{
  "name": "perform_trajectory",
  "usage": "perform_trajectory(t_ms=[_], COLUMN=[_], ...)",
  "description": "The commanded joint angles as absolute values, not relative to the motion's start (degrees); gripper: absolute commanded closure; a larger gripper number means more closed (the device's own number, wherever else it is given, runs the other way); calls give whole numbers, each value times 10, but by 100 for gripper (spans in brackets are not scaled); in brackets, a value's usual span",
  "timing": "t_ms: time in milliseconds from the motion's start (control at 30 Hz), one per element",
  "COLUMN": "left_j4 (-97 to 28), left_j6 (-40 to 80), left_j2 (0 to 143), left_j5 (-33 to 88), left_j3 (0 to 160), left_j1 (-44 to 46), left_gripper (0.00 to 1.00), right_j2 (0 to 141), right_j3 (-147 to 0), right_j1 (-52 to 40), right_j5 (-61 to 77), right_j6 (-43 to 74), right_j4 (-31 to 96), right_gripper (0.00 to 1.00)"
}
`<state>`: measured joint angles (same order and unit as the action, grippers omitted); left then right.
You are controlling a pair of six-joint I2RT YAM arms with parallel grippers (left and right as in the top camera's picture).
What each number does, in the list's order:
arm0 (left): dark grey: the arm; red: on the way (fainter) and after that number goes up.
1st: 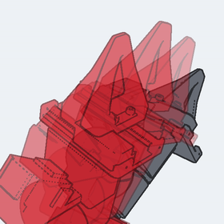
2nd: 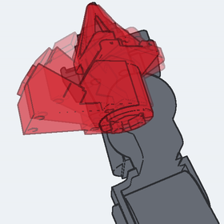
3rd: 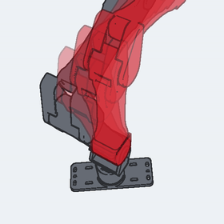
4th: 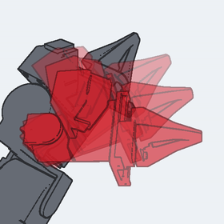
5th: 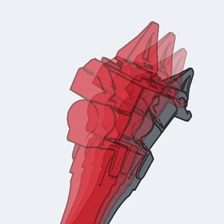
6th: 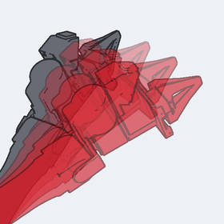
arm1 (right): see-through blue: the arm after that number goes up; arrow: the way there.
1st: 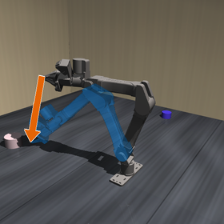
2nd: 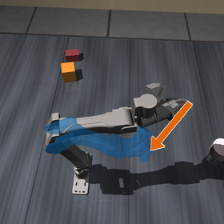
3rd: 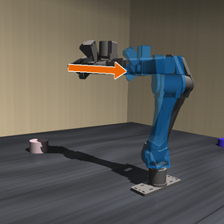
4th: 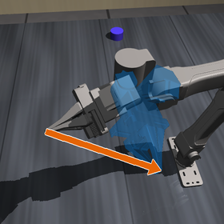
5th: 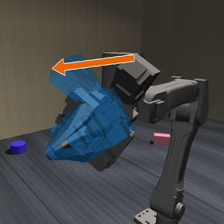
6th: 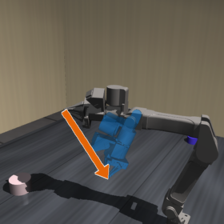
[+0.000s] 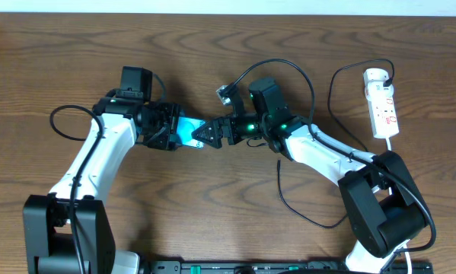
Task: Plug charger to phone and switch on socket
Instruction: 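Bring the smartphone to the right gripper and close it on the phone's side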
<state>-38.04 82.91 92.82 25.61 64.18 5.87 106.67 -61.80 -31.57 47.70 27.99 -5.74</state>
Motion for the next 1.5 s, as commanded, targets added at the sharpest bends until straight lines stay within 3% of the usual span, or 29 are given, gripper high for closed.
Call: perform_trajectory(t_ms=[0,433,1033,1467], left_j4=[-368,-358,-352,-324], left_j6=[853,887,896,905], left_j2=[926,926,926,926], left_j5=[266,294,320,322], left_j3=[641,641,641,641], left_j1=[71,79,79,101], left_gripper=[93,93,93,93], right_j2=[1072,1072,1072,1072], right_j3=[-626,-626,-626,-626], right_j1=[-319,-319,-322,-342], right_j5=[475,466,406,391], right_j6=[273,279,416,419], right_j4=[-60,-67,-94,-101], right_gripper=[1,3,11,11])
